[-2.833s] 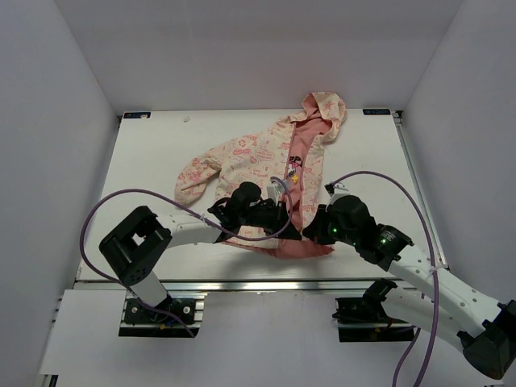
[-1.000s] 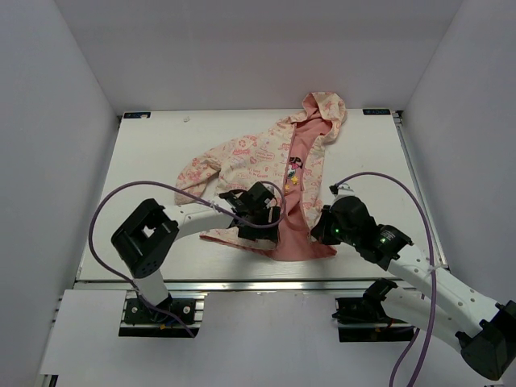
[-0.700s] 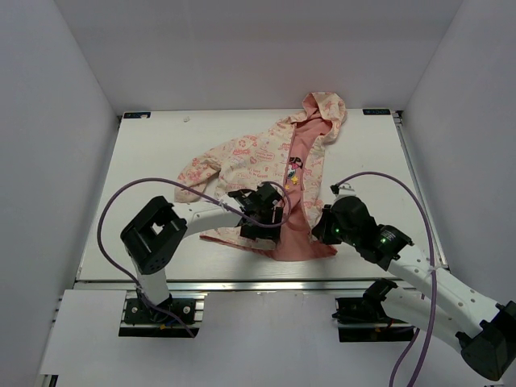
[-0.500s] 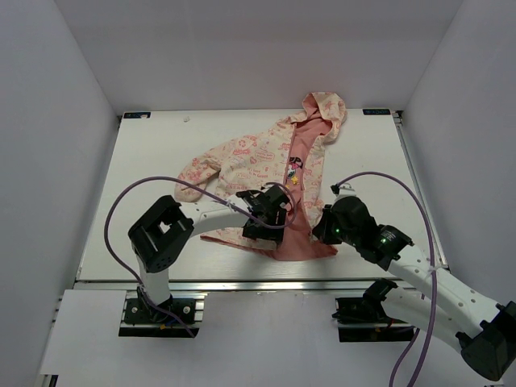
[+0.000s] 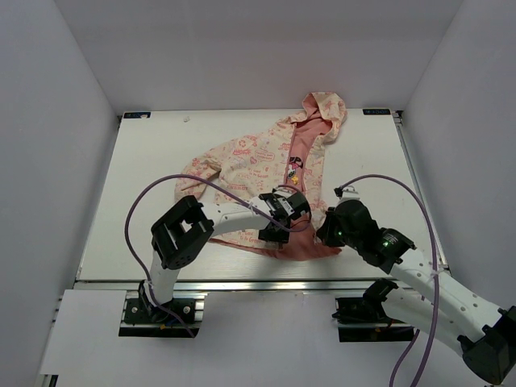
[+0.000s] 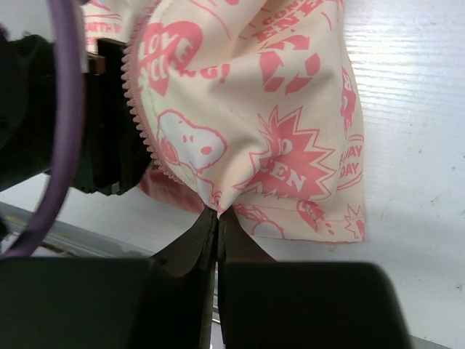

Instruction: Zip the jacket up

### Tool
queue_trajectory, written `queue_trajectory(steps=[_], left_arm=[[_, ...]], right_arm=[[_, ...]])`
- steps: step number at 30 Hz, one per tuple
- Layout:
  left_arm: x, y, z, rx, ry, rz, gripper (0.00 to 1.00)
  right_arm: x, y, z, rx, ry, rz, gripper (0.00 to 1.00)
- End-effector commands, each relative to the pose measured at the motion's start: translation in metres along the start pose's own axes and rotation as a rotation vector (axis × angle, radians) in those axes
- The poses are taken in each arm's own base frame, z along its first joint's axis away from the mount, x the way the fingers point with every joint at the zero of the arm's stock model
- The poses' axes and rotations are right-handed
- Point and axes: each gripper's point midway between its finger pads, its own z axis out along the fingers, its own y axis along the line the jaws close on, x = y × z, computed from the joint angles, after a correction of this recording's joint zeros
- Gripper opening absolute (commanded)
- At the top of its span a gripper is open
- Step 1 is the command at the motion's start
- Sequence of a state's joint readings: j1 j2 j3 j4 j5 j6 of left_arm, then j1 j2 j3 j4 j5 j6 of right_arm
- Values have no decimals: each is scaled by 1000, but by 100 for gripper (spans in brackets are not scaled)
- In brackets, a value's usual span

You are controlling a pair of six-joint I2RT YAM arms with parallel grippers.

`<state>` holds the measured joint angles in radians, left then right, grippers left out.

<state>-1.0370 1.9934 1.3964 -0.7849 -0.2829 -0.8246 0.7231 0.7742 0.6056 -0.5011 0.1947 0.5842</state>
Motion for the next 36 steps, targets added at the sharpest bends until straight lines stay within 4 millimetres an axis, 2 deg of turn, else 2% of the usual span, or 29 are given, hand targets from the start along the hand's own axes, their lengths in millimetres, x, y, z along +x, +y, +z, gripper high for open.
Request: queue_trajectory(steps=[1,3,7,8,10,12,13,15,18,19,22,27,31,33,36], left_arm=[[30,36,21,-163,73,36,51],[23,38,14,-169,45,33,49],[18,44,7,-190,22,33,37],[17,45,8,-194,21,32,31],[20,46,9,-191,29,33,25],[20,45,11,-180,41,26,11],[19,44,8,-174,39,22,8],[16,42,4,-159,27,16,9],[7,44,-7,-142,0,7,19],[6,45,-10,-141,-4,4,20],[0,58,-17,-163,-20,-9,21],[0,81,-25,-178,-20,-37,24],[0,93,-30,-175,-19,-56,16],[0,96,-32,-164,-25,-61,8],[2,102,-34,-164,-17,-65,5]], right_arm=[[4,-12,4,59,0,-4,0],[7,-18,7,92,16,-7,0],[6,-33,8,174,13,-4,0],[4,-36,7,189,8,-1,0],[3,-39,7,197,6,-5,0],[3,-40,8,198,6,-5,0],[2,-40,8,197,6,-5,0],[4,-43,10,209,14,-6,0],[6,-52,12,243,28,-1,0],[7,-58,12,268,35,9,0],[6,-73,12,319,42,35,0],[6,-86,11,362,51,77,0],[4,-94,12,388,55,101,0],[3,-97,12,401,53,108,0],[4,-101,10,424,55,115,0]])
